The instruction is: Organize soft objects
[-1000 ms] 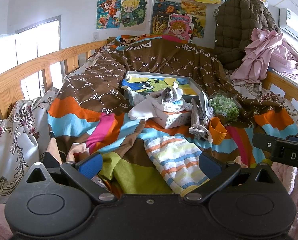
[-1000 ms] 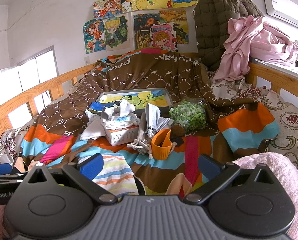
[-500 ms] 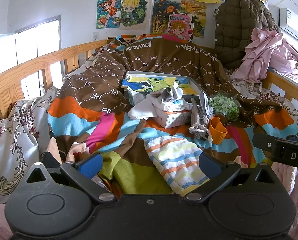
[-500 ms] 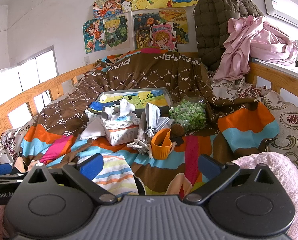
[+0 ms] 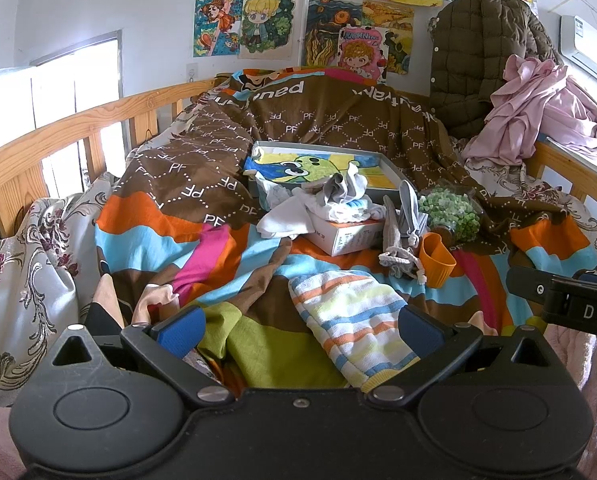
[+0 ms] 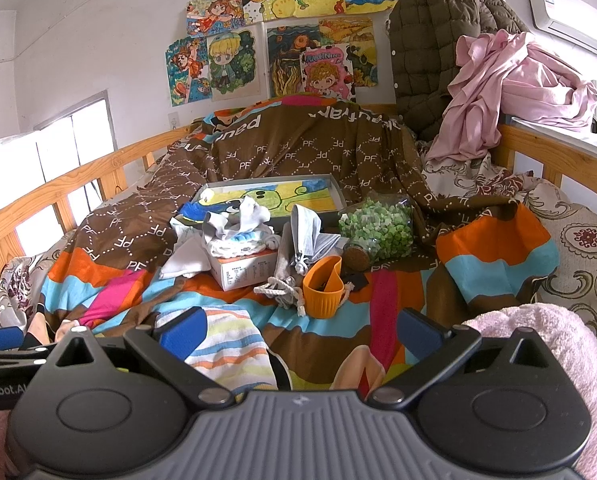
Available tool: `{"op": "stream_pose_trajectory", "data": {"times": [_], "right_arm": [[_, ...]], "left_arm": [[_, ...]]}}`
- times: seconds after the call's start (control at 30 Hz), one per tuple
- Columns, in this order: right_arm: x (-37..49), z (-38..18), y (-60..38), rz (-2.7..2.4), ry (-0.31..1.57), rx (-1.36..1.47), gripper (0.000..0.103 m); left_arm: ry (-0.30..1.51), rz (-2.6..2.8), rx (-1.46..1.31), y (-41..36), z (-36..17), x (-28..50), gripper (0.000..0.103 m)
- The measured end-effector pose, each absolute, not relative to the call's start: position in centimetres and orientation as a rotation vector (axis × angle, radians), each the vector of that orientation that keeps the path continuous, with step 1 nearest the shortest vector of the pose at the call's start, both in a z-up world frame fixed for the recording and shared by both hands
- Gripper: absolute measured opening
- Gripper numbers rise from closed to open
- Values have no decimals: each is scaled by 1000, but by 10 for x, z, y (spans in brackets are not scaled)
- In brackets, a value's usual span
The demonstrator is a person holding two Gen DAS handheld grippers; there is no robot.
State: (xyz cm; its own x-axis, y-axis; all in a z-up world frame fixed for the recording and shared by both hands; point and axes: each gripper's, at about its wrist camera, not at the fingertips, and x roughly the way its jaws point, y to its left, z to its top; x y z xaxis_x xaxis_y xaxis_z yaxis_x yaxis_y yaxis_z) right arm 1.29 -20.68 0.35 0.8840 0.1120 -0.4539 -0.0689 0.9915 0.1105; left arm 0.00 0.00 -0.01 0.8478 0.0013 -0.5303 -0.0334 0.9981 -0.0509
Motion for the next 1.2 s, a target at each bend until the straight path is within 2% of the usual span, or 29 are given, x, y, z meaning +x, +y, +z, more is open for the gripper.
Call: {"op": "stream_pose_trajectory", "data": {"times": [0.93,1.2], "right_arm": [[11,6,-207,107,466,92,103],[28,11,-214,152,519,117,103]], "left_arm": [[555,20,-62,0,0,0,102],[581,6,-64,1,-6,2,102]]}}
